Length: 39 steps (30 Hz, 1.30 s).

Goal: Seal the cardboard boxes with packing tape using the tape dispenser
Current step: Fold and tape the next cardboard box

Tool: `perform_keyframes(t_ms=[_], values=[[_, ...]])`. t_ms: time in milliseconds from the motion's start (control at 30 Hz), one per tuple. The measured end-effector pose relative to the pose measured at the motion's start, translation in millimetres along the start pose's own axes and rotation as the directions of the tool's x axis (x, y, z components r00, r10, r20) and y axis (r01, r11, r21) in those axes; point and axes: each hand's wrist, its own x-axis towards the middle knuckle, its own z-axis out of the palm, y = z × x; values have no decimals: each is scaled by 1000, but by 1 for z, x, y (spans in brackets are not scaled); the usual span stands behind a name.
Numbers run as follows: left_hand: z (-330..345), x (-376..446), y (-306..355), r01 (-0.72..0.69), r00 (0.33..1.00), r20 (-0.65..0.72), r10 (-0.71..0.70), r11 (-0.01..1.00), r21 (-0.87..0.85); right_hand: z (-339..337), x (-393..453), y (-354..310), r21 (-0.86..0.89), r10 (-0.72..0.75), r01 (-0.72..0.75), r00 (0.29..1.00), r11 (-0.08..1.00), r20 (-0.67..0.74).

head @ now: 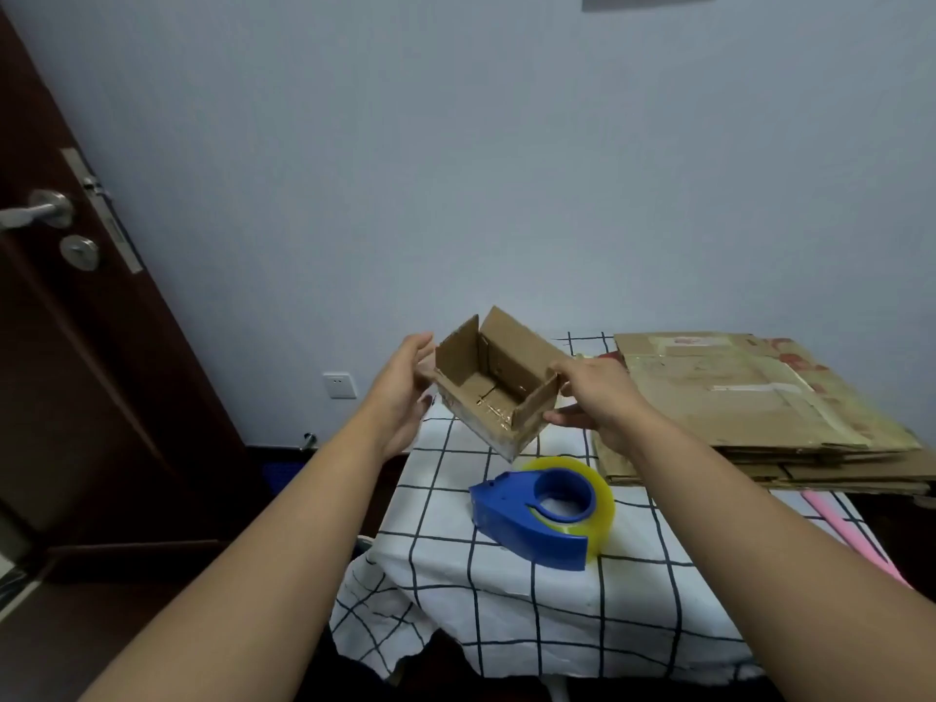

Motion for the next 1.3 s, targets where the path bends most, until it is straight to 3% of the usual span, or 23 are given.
perform_keyframes(t_ms=[100,167,333,533,933,1133,1300], values=[[0,37,-9,-58,992,-117,44,992,-116,12,45,2,80,20,-15,998,997,-62],[2,65,-19,-15,995,-101,-1,987,-159,21,77,6,92,25,-16,995,996,-92],[13,135,-50,14,997,76,-14,1000,9,44,148,25,59,5,2,992,998,-127],[8,197,-68,-12,997,74,8,998,58,65,208,46,-102,-50,38,991,994,-126],[-13,306,-85,-30,999,18,32,995,-100,99,294,50,71,36,-47,990,996,139],[-18,338,-106,-95,990,125,67,967,238,98,323,64,36,16,-27,964,999,265],[-23,349,-126,-156,982,155,107,924,350,102,336,82,-243,-87,159,955,957,283]])
